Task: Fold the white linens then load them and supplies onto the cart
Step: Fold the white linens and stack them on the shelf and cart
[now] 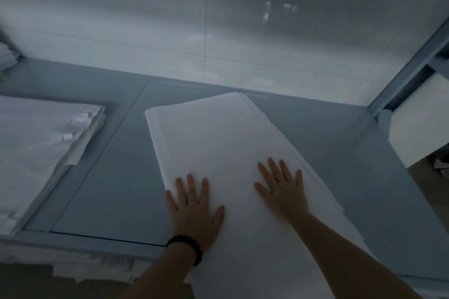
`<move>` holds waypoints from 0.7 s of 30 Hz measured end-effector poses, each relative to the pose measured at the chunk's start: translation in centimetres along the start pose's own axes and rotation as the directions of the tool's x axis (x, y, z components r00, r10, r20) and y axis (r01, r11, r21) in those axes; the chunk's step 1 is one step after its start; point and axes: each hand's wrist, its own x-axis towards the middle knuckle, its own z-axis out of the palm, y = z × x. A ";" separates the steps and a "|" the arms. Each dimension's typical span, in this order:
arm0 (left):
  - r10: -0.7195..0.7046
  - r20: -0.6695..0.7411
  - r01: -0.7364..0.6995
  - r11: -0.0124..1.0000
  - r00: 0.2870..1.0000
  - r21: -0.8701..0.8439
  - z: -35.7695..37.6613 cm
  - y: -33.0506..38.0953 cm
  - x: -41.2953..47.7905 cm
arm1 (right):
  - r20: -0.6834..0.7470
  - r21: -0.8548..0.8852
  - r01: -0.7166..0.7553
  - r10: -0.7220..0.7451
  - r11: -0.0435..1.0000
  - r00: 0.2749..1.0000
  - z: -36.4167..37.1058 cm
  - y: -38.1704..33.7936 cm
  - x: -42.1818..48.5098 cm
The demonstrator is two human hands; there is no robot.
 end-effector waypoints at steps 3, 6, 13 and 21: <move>0.107 0.014 -0.108 0.992 0.994 0.059 -0.5 -2.3 1.3 | -0.012 0.032 -0.086 0.087 0.996 0.996 0.5 -1.8 -1.8; 0.211 0.018 -0.212 0.974 0.977 0.085 -0.9 -4.4 2.7 | -0.037 0.087 -0.187 0.191 0.978 0.981 0.9 -3.8 -3.6; 0.397 0.059 -0.401 0.900 0.916 0.173 -2.1 -7.7 6.1 | -0.008 0.132 -0.335 0.339 0.933 0.941 1.7 -8.1 -6.4; 0.448 0.089 -0.456 0.879 0.890 0.137 -2.2 -9.2 3.9 | 0.018 0.026 -0.014 0.014 1.000 1.000 1.4 -1.0 -9.9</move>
